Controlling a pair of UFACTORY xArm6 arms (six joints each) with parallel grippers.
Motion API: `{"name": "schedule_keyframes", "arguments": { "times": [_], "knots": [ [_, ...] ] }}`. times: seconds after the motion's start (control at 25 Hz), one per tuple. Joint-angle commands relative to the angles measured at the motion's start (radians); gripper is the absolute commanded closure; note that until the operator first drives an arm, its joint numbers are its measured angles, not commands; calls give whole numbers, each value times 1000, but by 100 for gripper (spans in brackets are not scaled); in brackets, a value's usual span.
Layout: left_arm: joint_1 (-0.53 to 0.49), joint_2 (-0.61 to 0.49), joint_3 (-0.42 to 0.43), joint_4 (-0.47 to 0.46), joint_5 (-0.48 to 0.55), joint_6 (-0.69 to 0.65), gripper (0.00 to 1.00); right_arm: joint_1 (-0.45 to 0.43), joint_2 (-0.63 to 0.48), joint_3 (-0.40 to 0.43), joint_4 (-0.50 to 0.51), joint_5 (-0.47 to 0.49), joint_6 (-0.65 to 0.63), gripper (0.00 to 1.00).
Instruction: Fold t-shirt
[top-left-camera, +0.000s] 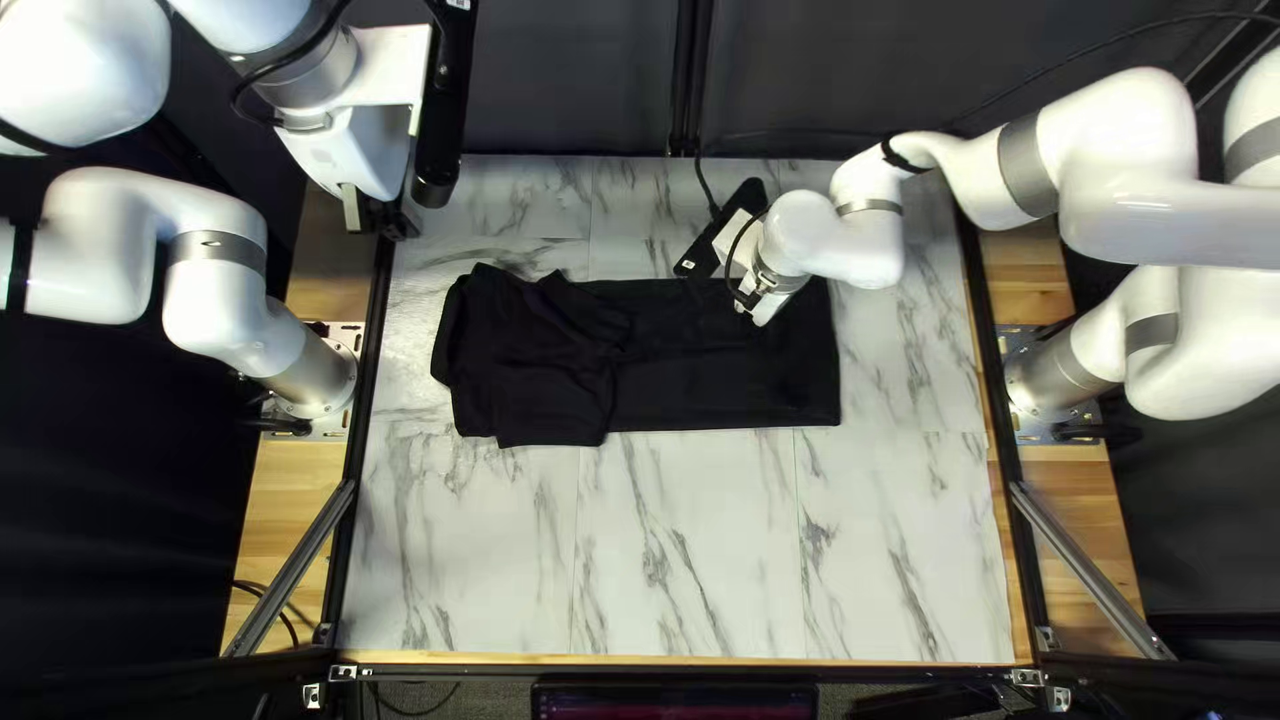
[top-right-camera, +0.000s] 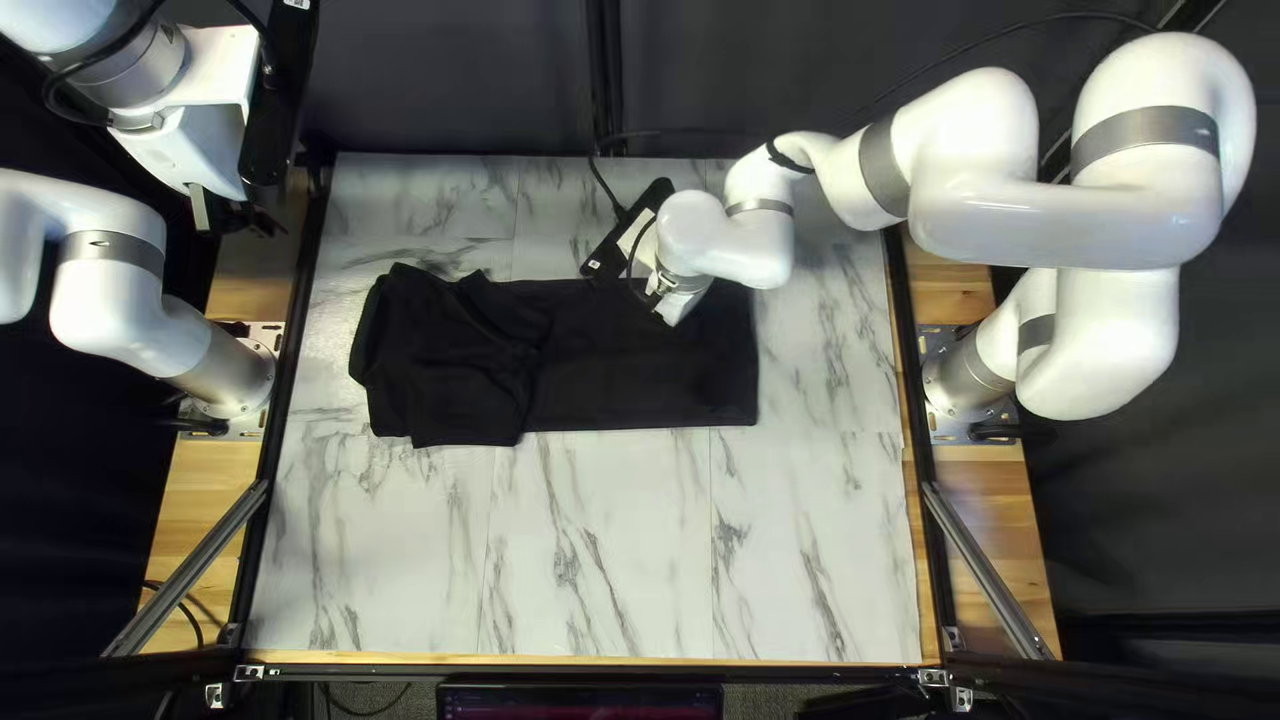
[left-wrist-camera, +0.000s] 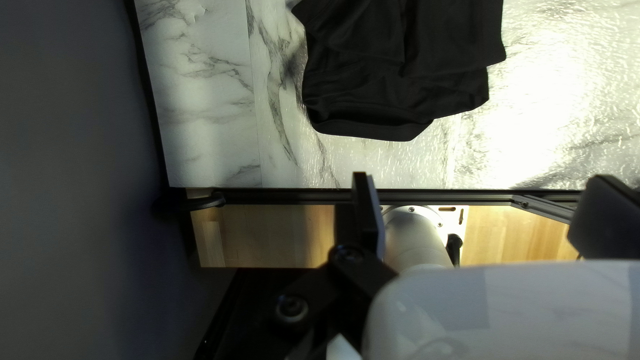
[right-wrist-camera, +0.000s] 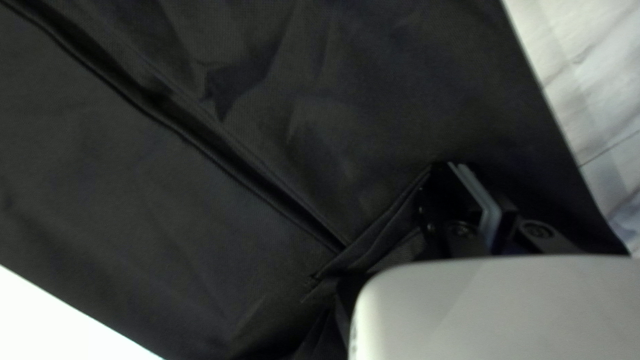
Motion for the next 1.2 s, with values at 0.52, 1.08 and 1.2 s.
{"name": "schedule_keyframes", "arguments": {
  "times": [0.52, 1.08, 1.2],
  "knots": [
    [0, 0, 0, 0, 0, 0, 0, 8, -28, -111, 36, 116, 25, 100],
    [0, 0, 0, 0, 0, 0, 0, -23, 59, -184, 92, 110, -32, 0],
    [0, 0, 0, 0, 0, 0, 0, -14, -10, -123, 105, 113, -26, 0]
  ]
}}
